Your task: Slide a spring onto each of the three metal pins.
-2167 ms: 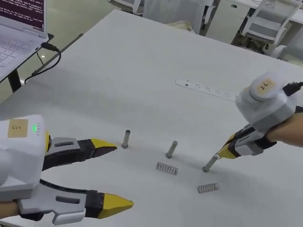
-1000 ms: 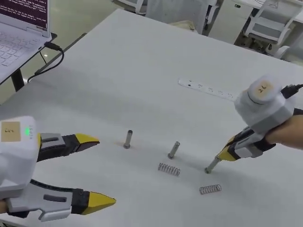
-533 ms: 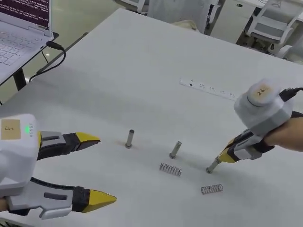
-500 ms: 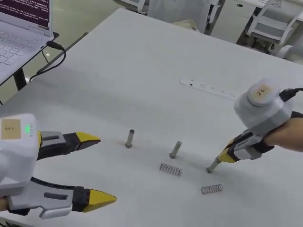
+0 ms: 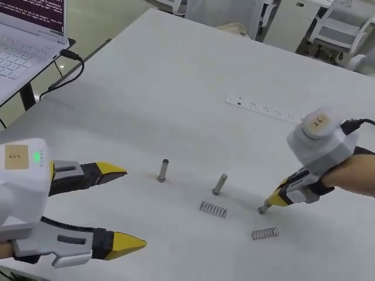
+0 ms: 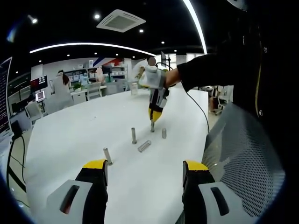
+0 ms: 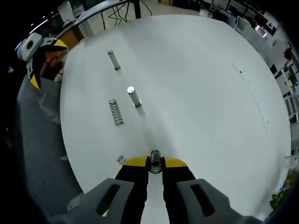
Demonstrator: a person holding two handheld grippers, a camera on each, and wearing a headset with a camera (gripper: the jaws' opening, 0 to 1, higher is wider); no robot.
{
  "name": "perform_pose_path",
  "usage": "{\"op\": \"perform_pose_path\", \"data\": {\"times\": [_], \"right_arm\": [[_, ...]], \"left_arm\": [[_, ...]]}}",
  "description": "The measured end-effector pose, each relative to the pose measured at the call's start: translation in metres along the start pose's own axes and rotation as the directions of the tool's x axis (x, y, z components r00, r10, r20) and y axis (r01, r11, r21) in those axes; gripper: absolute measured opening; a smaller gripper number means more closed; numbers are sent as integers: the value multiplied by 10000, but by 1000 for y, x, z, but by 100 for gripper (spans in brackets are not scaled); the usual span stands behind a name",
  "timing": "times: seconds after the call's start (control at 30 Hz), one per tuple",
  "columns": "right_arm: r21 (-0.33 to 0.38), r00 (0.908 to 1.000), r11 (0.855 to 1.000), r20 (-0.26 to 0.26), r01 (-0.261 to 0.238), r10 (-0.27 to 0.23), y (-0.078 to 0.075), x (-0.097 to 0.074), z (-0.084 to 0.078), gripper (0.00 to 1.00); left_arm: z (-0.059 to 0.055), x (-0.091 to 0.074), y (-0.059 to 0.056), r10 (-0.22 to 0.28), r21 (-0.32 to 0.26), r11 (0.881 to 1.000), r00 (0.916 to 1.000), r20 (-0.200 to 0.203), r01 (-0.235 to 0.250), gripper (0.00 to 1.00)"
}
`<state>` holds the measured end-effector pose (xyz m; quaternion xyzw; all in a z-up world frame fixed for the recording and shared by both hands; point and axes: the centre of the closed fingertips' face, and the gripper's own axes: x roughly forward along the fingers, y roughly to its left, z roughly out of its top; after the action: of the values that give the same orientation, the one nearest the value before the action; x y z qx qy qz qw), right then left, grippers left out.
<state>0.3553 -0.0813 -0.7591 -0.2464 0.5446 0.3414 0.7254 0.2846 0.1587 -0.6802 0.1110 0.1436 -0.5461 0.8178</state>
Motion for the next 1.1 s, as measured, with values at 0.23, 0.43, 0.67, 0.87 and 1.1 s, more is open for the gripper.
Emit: {"op": "perform_pose_path", "data": {"times": [0.23,0.43,0.67,0.87,1.1], "right_arm": [[1,10000,10000,-42,76,-76,1,9,-3,8],[-15,9999,9999,-80,151,-151,1,13,-4,8],[51,9998,9998,-38,179,-179,1,18,-6,8],[52,9998,9998,36,211,-211,-1,20,-5,8],[3,9996,9997,110,241,-241,-3,20,-4,9]], "left_arm": [[0,1,0,-7,14,10000,10000,-6,7,61],[0,1,0,-11,-15,10000,10000,1,11,61],[-1,0,1,9,-19,10000,10000,-19,-9,61],[-1,0,2,43,-56,10000,10000,-13,-44,61],[-1,0,2,21,-45,10000,10000,2,-21,61]]}}
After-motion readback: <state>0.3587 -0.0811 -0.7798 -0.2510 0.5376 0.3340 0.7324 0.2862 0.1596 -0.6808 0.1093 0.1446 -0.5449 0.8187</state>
